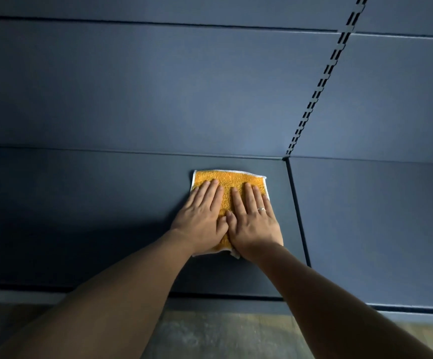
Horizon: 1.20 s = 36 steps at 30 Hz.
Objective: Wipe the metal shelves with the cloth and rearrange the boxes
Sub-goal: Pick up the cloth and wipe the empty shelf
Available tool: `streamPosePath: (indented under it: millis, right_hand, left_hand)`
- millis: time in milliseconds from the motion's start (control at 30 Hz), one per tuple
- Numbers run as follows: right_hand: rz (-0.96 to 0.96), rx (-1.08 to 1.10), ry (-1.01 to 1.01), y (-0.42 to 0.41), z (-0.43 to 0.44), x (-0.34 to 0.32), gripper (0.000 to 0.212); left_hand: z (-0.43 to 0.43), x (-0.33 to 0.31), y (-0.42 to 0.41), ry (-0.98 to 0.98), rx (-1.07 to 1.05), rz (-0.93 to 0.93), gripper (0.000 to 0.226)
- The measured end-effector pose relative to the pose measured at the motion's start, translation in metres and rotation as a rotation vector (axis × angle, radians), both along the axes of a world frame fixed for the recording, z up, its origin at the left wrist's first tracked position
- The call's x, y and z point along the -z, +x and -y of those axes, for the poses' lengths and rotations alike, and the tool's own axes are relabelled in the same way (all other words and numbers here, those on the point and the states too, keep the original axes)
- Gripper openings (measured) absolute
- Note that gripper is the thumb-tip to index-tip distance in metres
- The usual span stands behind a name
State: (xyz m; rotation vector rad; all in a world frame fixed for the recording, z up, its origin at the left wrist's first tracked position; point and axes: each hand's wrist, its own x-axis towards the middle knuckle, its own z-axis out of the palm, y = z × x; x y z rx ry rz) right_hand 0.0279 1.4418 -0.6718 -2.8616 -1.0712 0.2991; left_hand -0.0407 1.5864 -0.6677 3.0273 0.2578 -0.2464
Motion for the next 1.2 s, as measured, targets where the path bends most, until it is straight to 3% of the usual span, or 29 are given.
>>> streamPosePath:
  millis: [367, 867, 1200]
  right_hand:
    - [0.067, 0.031, 0.02, -0.098, 0.049, 0.002, 0.064]
    - [-0.037, 0.008, 0.01, -0.14, -0.02, -0.005, 0.069]
    - [-0.067, -0.022, 0.064, -0.105, -0.023, -0.001, 0.072]
  left_hand:
    - [0.039, -0.01, -0.086, -0.011, 0.068, 0.024, 0.079]
    - [-0.025, -0.005, -0.132, 0.008, 0.029, 0.044, 0.072]
    - [-0.044, -0.002, -0.103, -0.025, 0.049, 0.054, 0.077]
